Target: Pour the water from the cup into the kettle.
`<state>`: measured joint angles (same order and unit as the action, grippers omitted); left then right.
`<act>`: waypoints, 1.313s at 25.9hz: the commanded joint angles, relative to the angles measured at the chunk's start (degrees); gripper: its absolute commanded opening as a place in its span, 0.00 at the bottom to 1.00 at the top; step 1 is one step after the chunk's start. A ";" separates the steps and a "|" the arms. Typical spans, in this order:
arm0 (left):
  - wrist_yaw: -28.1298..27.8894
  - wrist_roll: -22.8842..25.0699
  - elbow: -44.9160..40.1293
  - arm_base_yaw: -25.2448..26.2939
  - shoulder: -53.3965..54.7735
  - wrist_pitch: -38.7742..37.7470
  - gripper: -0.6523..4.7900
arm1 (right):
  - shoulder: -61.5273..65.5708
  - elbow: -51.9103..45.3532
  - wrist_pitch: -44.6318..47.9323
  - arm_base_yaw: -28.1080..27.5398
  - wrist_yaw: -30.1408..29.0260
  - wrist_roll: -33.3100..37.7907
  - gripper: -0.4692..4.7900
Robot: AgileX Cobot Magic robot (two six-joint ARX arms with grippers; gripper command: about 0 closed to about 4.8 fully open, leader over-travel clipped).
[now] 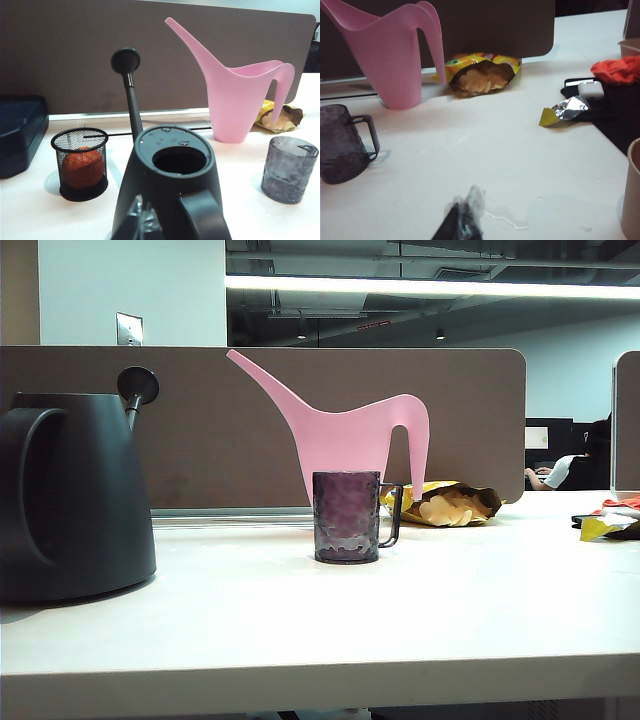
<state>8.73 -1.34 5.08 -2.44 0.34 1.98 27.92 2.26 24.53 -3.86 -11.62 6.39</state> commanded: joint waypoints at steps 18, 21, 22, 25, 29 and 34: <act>-0.96 2.32 -0.46 0.04 0.04 -1.99 0.11 | -28.09 -1.92 -22.12 0.11 2.95 -5.40 0.08; -1.05 2.43 -0.48 0.04 0.04 -1.88 0.11 | -28.09 -1.92 -22.14 0.09 2.97 -5.55 0.08; -1.07 2.43 -0.48 0.02 0.04 -1.64 0.11 | -28.09 -1.92 -22.14 0.09 2.97 -5.55 0.08; -1.07 2.93 -0.52 0.02 0.04 -1.44 0.11 | -28.09 -1.92 -22.23 0.09 2.95 -5.57 0.08; -1.20 2.97 -1.97 0.02 0.04 0.09 0.11 | -28.09 -1.92 -23.54 0.09 2.93 -5.55 0.08; -1.20 2.84 -2.51 0.02 0.04 0.17 0.11 | -28.09 -1.92 -28.76 0.09 2.69 -5.55 0.08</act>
<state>7.66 1.48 2.28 -2.42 0.34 1.41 -0.14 0.32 -3.75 -3.84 -8.82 0.97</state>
